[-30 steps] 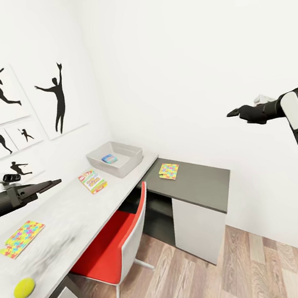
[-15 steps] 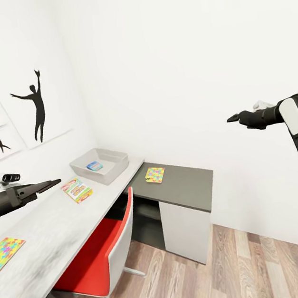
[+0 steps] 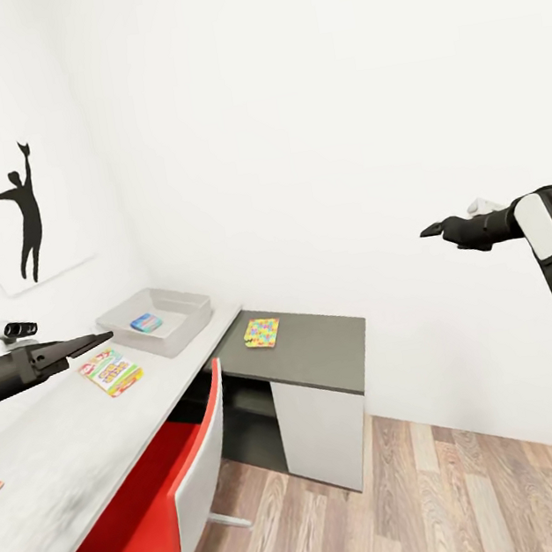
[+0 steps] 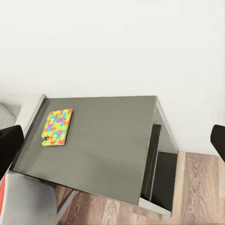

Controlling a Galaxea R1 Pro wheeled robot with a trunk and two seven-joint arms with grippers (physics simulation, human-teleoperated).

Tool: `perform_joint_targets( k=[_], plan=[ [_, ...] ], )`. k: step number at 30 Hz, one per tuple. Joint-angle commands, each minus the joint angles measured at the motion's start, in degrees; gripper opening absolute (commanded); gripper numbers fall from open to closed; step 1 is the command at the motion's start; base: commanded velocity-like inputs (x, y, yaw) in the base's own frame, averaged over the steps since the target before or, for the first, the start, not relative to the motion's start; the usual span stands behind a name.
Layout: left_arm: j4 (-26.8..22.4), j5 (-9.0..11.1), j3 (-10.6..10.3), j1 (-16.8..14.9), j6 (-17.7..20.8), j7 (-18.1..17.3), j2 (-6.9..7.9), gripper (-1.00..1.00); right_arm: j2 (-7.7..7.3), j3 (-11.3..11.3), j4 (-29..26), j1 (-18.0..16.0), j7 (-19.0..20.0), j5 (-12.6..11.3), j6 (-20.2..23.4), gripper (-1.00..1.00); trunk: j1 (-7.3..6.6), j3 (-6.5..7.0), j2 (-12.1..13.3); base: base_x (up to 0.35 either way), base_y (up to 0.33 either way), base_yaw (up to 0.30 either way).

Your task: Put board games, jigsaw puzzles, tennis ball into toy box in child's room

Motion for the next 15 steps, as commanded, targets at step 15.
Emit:
perform_joint_targets(
  k=[15],
  plan=[
    [0.00,-0.04,0.00,-0.03,0.61,-0.23,-0.04,1.00,0.10,-0.18,0.15,5.20,0.49,0.67,-0.15,1.00,0.04,0.89,-0.13,0.000,0.000,-0.220]
  ],
)
